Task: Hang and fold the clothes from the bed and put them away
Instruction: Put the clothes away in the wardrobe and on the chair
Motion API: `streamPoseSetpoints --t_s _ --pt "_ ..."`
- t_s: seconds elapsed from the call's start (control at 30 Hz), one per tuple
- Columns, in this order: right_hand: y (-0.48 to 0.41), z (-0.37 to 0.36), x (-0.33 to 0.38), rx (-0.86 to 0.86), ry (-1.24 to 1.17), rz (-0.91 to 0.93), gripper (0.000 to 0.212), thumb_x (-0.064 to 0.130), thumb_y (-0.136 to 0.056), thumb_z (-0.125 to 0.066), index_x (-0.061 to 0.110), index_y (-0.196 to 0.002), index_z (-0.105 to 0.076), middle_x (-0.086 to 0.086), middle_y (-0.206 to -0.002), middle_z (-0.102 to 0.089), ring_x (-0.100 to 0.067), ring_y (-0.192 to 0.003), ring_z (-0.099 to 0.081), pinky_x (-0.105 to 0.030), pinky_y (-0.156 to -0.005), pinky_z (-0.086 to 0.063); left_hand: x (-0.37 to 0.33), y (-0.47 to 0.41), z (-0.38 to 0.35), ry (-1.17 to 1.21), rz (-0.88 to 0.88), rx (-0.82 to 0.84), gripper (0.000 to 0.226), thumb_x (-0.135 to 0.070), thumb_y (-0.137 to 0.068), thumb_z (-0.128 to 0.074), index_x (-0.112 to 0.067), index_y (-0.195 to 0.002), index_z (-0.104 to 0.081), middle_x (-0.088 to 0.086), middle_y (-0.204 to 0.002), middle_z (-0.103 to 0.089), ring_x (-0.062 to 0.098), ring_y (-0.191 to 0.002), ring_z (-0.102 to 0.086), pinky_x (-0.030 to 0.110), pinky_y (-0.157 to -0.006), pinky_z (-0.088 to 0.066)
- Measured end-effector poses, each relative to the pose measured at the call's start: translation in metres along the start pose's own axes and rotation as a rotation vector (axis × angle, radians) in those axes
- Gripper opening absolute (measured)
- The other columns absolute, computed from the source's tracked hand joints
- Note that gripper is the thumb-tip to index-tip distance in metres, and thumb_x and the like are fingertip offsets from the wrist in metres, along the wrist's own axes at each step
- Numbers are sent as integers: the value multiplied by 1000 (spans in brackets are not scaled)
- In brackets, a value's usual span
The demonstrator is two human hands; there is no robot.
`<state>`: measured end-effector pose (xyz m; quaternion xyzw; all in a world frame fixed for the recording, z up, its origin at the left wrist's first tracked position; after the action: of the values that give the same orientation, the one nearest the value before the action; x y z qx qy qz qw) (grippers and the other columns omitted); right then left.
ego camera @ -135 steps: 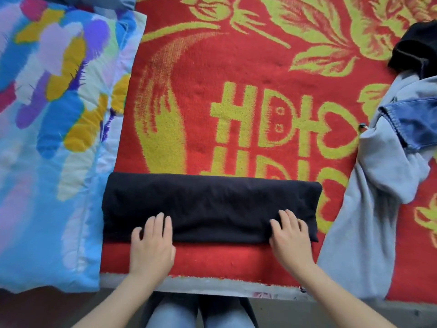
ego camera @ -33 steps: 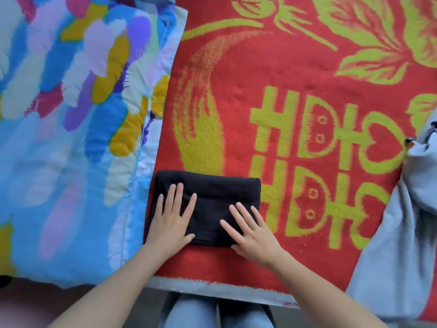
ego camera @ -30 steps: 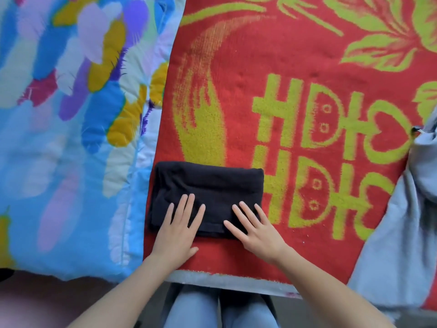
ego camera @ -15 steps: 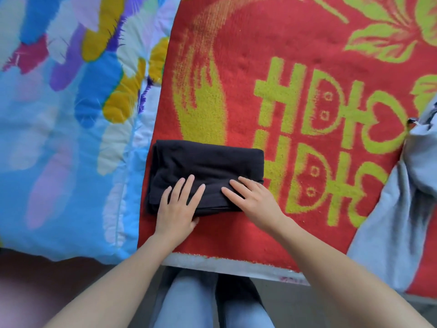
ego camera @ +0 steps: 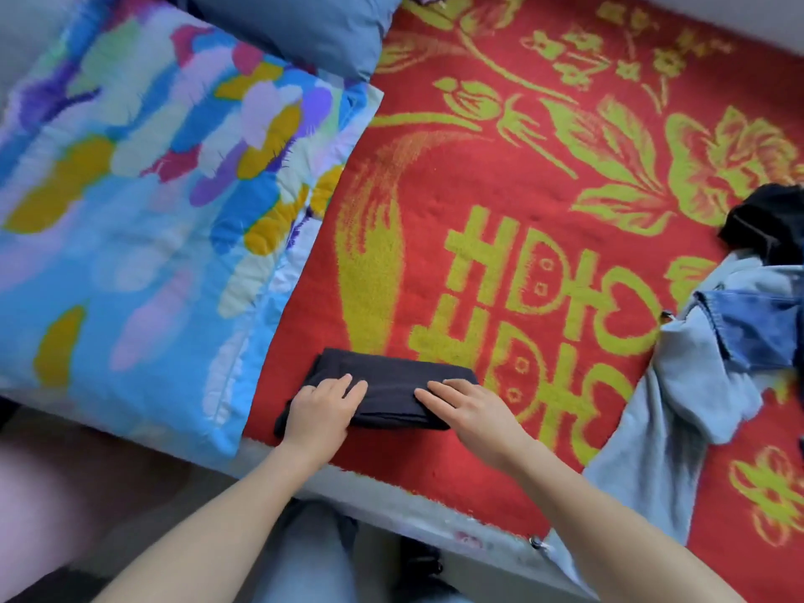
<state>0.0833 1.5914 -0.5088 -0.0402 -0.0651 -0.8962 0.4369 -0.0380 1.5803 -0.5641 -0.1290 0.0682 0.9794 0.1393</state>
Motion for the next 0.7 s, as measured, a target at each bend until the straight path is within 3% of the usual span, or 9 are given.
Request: streamPoseSetpoints --t_s 0.27,0.43,0.5,0.57,0.63,0.7 --pt "30 96 78 -171 95 445 57 8 -51 -86 14 -106 -72 0 -98 -71 -19 -80 -69 -22 -56 -52 -40 121 95 -87 413 -297 76 8 -10 -82 -7 -85 -76 10 -81 -73 22 -60 -69 27 -44 -52" --pt "71 133 141 -220 93 658 55 7 -51 -87 14 -104 -73 1 -95 -72 -18 -77 -69 -21 -56 -53 -82 206 115 -97 595 -283 71 0 -16 -88 -10 -85 -75 3 -77 -72 19 -59 -68 25 -45 -51" --pt "84 138 171 -220 78 753 56 8 -50 -88 15 -103 -73 3 -93 -72 -16 -76 -69 -21 -55 -53 -85 246 117 -66 730 -207 68 -8 -40 -88 -14 -106 -70 1 -98 -71 17 -80 -68 26 -62 -53" --pt "91 139 212 -200 90 868 58 9 -47 -88 16 -103 -73 4 -93 -72 -15 -74 -68 -21 -53 -53 -80 299 112 -55 897 -157 60 -9 -77 -63 -21 -134 -47 -3 -131 -55 16 -115 -55 26 -88 -43" --pt "93 139 246 -182 106 948 63 11 -41 -87 17 -102 -73 7 -92 -71 -13 -71 -67 -19 -51 -51 -78 342 102 24 1024 -128 59 -6 -85 -48 -25 -140 -37 -5 -138 -49 17 -124 -47 27 -93 -39" --pt "104 139 292 -165 125 1046 69 13 -34 -88 18 -101 -74 8 -92 -71 -12 -69 -67 -18 -49 -50 -88 393 105 34 1120 -149 58 -5 -83 -50 -24 -137 -42 -3 -133 -54 19 -121 -50 30 -89 -42"
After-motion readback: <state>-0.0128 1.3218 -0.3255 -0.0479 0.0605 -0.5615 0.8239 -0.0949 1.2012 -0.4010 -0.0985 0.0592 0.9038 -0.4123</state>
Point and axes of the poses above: each hand's wrist, its own y-axis away from the middle knuckle, its own z-axis out of the back of the hand, x = y × z, the point moved 10 cm from there along -y, towards the middle knuckle
